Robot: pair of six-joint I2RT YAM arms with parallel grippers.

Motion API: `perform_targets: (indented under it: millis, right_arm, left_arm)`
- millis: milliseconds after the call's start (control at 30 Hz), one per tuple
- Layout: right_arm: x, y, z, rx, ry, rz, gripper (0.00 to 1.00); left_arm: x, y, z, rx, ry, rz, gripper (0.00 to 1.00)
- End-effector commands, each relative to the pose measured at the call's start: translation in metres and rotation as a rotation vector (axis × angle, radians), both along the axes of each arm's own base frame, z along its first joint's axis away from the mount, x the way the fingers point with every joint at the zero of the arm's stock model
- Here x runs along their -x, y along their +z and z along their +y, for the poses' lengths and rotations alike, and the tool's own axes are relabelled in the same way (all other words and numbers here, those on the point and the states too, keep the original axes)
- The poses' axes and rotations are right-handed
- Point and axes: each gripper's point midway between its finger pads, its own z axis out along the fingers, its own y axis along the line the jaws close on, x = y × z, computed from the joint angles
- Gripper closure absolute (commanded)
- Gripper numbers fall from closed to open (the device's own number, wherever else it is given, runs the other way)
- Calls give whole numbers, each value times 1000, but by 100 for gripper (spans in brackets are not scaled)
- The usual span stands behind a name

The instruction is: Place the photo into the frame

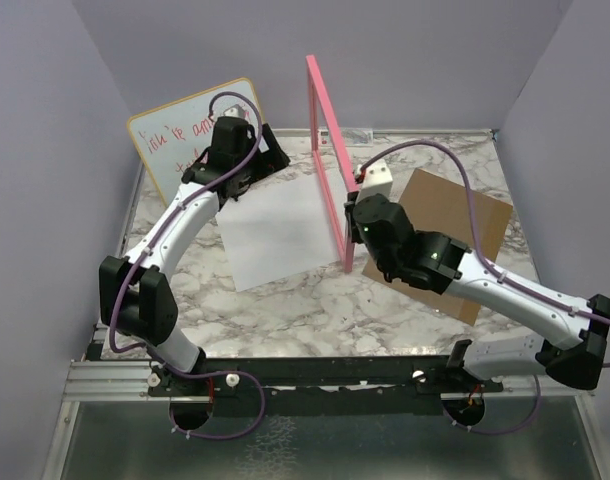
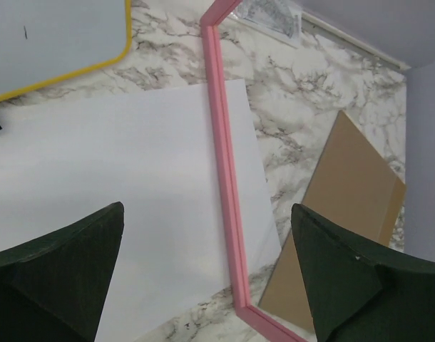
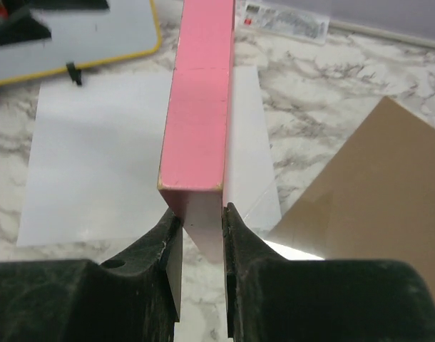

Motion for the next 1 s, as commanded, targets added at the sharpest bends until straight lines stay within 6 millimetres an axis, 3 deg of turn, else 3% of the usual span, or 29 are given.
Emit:
perform_targets:
  millis: [0, 100, 233, 367, 500, 633, 767, 900, 967]
  right_arm:
    - [23, -26, 16, 63, 20, 89, 99]
    - [28, -37, 29, 117, 51, 93, 99]
    - [30, -44, 43, 158, 80, 90, 99]
    - [33, -47, 55, 172, 105, 97, 99]
    - [37, -49, 66, 180, 129, 101, 99]
    - [37, -51, 74, 199, 141, 104, 99]
    - [37, -54, 81, 233, 153, 101, 98]
    - [35, -55, 93, 278, 170, 88, 96]
    - [34, -56, 98, 311, 174, 79, 96]
  left_arm:
    - [-1, 39, -18, 101, -124, -44, 1]
    - [-7, 54, -26, 164, -134, -48, 1]
    - [-23, 72, -11, 252, -2, -63, 1]
    - [-34, 106, -1, 304, 56, -167, 1]
    - [-38, 127, -12, 355, 0, -226, 1]
    - [-38, 133, -31, 411, -97, -224, 1]
    - [-40, 132, -30, 400, -95, -229, 1]
    - [-47, 103, -28, 320, -86, -144, 4]
    - [-49, 91, -24, 279, -71, -114, 13]
